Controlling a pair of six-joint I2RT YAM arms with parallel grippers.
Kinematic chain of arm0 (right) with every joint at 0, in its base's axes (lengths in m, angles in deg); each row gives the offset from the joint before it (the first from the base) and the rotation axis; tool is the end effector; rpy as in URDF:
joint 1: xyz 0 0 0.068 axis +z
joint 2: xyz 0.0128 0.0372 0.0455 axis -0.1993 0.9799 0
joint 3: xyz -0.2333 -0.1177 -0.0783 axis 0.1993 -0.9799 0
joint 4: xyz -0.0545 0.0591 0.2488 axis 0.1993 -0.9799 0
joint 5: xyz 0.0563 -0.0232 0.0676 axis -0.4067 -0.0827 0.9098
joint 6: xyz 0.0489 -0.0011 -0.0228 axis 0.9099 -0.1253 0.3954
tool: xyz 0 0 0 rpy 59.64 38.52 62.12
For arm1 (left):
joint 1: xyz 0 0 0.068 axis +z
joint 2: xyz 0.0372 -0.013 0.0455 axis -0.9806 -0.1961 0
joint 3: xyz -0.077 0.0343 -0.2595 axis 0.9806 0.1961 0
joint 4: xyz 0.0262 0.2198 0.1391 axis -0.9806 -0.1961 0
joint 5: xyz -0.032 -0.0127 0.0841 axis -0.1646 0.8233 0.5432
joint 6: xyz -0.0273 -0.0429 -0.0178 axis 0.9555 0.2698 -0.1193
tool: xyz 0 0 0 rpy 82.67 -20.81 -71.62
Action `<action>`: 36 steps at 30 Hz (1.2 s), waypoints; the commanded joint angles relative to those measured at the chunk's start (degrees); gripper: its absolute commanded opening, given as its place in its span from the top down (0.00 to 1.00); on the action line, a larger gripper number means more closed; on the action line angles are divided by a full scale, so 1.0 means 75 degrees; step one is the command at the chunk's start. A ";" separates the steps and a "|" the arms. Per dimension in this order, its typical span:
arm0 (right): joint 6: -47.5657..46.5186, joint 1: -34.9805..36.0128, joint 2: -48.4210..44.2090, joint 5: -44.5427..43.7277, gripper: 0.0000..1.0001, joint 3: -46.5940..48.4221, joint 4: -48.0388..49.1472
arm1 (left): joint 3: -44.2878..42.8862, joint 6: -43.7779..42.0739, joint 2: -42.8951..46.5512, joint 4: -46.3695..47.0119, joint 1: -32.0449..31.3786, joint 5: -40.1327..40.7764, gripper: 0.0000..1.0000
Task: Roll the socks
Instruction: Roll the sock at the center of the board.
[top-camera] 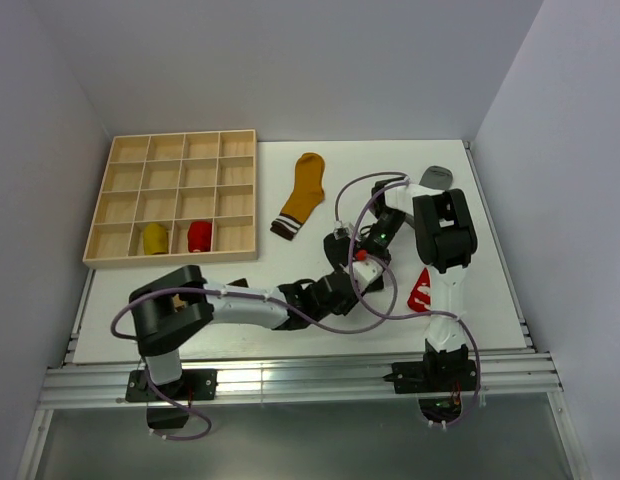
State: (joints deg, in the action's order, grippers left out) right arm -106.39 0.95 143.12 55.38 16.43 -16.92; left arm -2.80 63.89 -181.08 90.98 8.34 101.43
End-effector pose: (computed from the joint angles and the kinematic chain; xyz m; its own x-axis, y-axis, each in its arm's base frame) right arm 0.3364 0.0964 0.1228 -0.4437 -0.8439 -0.3014 -0.7386 0.1539 0.6563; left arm 0.1394 -0.3548 0.1853 -0.3005 0.3669 -0.8804 0.7496 0.6616 0.0198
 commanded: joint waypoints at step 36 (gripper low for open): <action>0.0376 -0.0031 0.0175 -0.0523 1.00 0.0141 -0.0400 | -0.0615 -0.2837 -0.1568 0.1263 -0.0302 -0.0128 0.60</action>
State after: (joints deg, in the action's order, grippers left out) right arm -102.89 0.93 143.51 54.13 16.45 -17.54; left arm -6.41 40.46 -193.91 98.77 3.95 102.39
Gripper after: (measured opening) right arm 0.188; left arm 0.395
